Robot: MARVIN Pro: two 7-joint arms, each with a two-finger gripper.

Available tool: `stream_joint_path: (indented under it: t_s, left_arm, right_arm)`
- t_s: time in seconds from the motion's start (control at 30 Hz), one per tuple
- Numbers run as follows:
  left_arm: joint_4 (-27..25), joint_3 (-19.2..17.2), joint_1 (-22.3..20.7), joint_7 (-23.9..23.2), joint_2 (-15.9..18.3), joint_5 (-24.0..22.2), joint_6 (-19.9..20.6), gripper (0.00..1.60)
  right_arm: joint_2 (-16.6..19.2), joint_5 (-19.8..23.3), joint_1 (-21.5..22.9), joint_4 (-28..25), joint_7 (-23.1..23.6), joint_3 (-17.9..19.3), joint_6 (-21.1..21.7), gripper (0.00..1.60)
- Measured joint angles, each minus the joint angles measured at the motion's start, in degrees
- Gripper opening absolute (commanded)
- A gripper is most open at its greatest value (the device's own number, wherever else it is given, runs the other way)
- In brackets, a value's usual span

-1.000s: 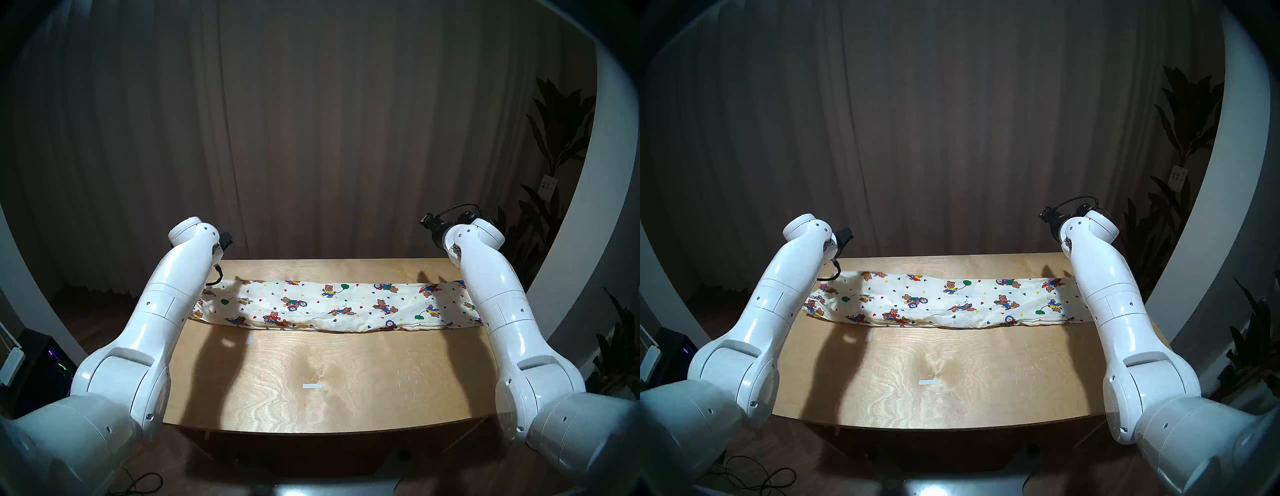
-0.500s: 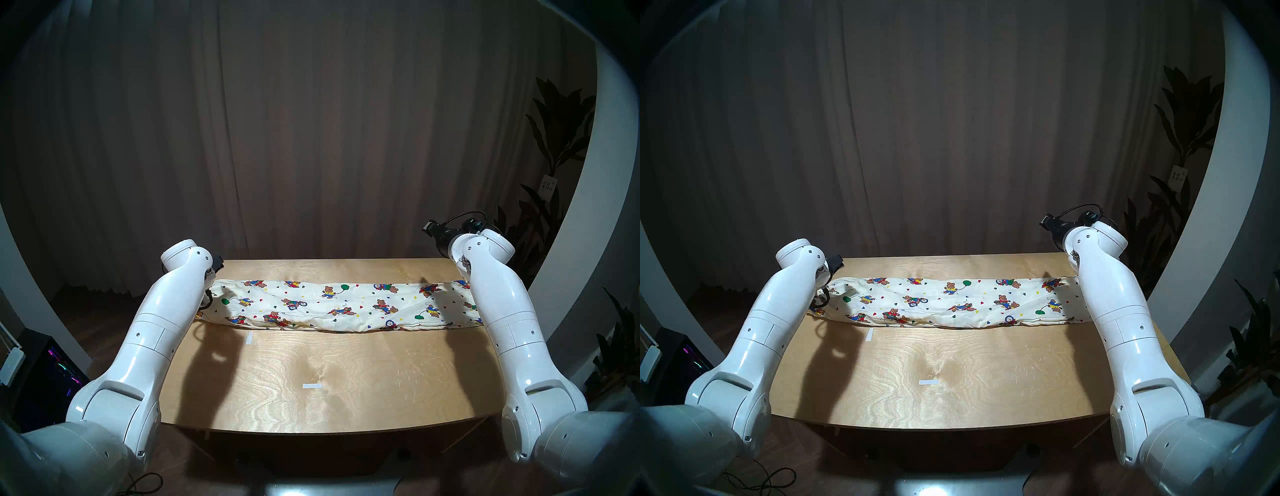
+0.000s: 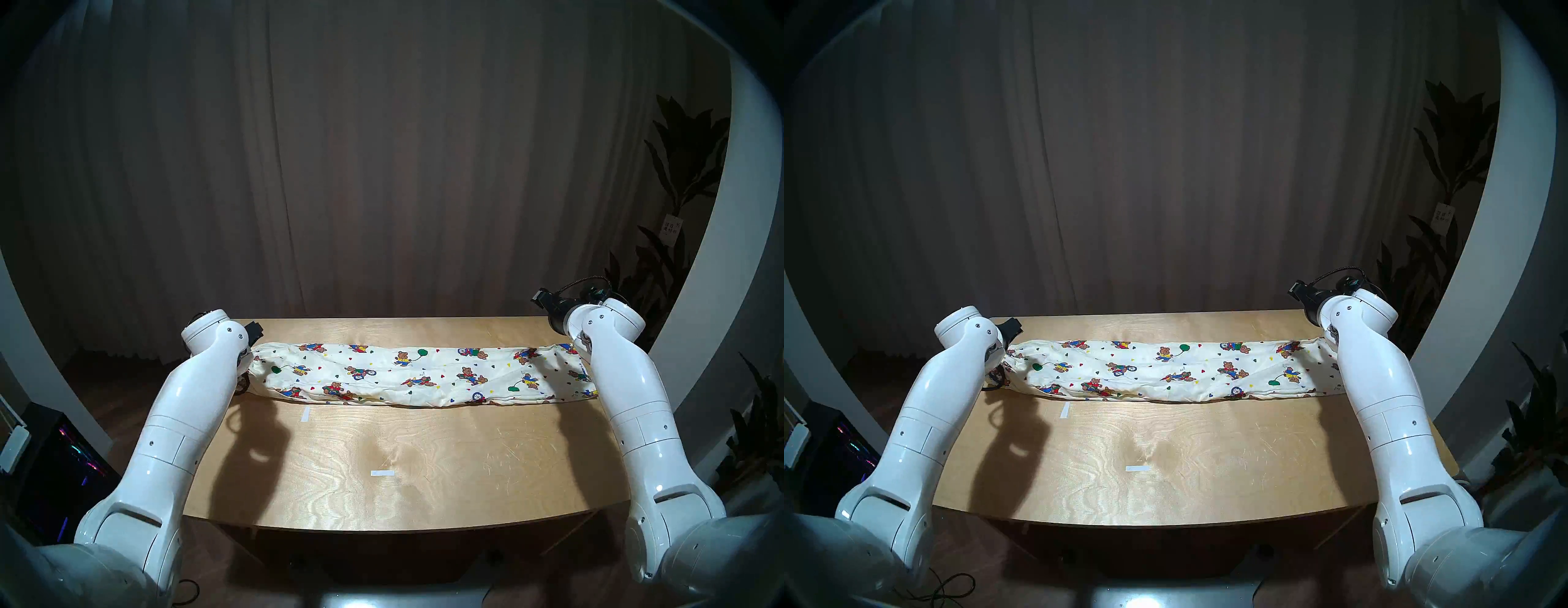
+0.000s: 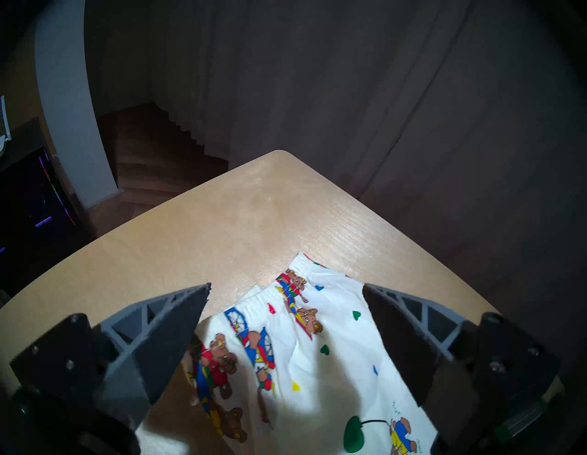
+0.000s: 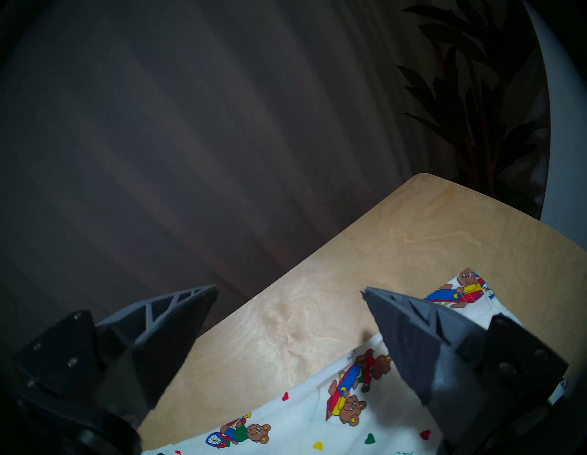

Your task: Fold the pants in half lengthwise, then in half again, and set them down flat

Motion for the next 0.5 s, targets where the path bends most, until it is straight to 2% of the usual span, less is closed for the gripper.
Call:
stream_joint_path:
  t_s: [0.27, 0.5]
  left_arm:
    - [-5.0, -1.7, 6.8, 0.9, 0.8, 0.1, -1.6, 1.6]
    - [-8.1, -6.1, 12.2, 1.6, 1.0, -1.1, -4.3, 1.6]
  right_arm:
    - [0.9, -1.2, -2.0, -2.5, 0.6, 0.2, -0.4, 1.6]
    - [1.2, -2.0, -4.0, -4.5, 1.3, -0.3, -0.6, 1.6]
